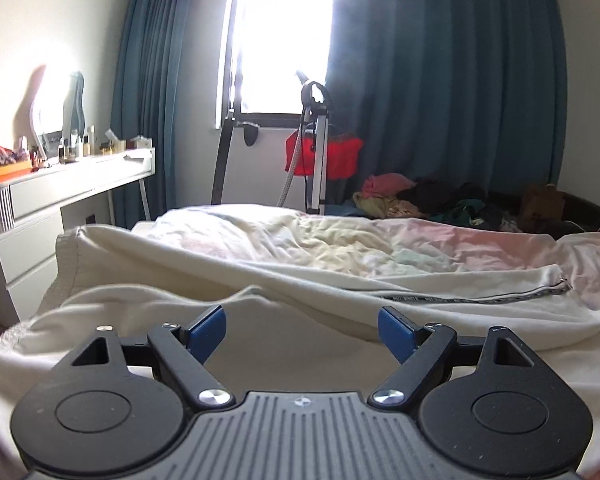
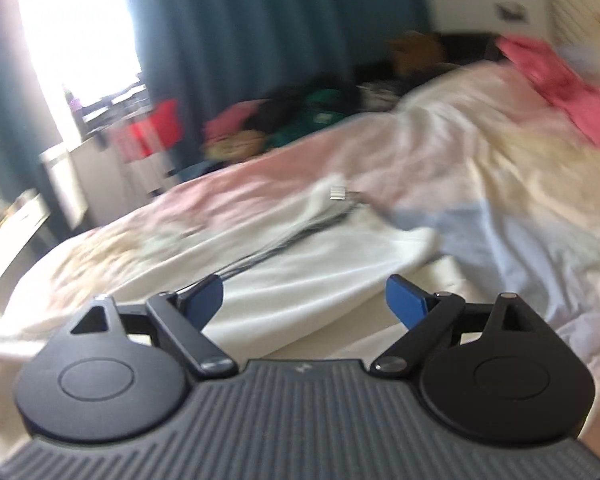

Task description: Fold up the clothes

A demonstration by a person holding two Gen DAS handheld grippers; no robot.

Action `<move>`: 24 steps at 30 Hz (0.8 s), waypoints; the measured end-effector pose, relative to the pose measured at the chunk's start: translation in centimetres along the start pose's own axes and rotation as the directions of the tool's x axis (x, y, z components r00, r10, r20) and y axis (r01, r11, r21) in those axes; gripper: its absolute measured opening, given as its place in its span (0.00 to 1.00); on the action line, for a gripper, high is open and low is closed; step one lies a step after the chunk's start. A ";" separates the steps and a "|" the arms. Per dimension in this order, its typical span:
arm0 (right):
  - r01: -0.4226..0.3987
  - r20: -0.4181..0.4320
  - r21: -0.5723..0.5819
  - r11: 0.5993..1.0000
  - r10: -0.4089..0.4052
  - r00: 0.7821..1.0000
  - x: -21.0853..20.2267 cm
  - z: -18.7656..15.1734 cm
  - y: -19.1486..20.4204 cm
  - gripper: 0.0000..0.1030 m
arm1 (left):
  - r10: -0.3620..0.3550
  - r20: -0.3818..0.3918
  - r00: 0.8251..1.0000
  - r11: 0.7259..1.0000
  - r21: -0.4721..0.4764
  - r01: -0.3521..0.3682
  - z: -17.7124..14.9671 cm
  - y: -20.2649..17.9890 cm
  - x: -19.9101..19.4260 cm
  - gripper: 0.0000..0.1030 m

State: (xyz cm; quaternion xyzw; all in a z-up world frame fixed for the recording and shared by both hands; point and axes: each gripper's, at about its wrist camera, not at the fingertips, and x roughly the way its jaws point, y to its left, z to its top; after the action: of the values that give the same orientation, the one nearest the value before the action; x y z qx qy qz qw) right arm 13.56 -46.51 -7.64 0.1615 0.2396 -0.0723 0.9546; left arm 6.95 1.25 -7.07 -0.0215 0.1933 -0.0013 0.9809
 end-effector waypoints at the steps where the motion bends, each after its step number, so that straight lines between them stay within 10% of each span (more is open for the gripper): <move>1: -0.021 0.005 -0.046 0.999 0.021 1.000 -1.2 -0.3 1.1 0.87 | 0.000 -0.011 1.000 1.000 -0.012 0.000 -0.1 0.2 -0.4 0.82; 10: -0.124 -0.016 -0.174 0.977 0.123 0.992 -4.9 -2.2 4.3 0.87 | 0.095 -0.250 0.964 0.949 -0.268 -0.163 -0.3 8.6 -2.9 0.83; 16: -0.078 -0.020 -0.100 0.992 0.077 0.997 -4.2 -1.9 2.5 0.87 | 0.085 -0.415 0.906 0.744 -0.578 -0.335 -0.3 18.7 -3.4 0.83; 24: -0.001 -0.021 0.065 0.998 0.003 1.000 -4.3 -1.6 -2.3 0.87 | 0.102 -0.482 0.870 0.495 -0.734 -0.465 -3.0 26.4 -3.1 0.83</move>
State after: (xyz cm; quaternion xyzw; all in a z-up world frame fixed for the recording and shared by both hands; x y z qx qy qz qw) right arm 8.67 -47.90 -7.53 0.1934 0.2471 -0.0775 0.9463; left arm 2.78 27.55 -9.77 -0.4497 0.3550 0.2512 0.7801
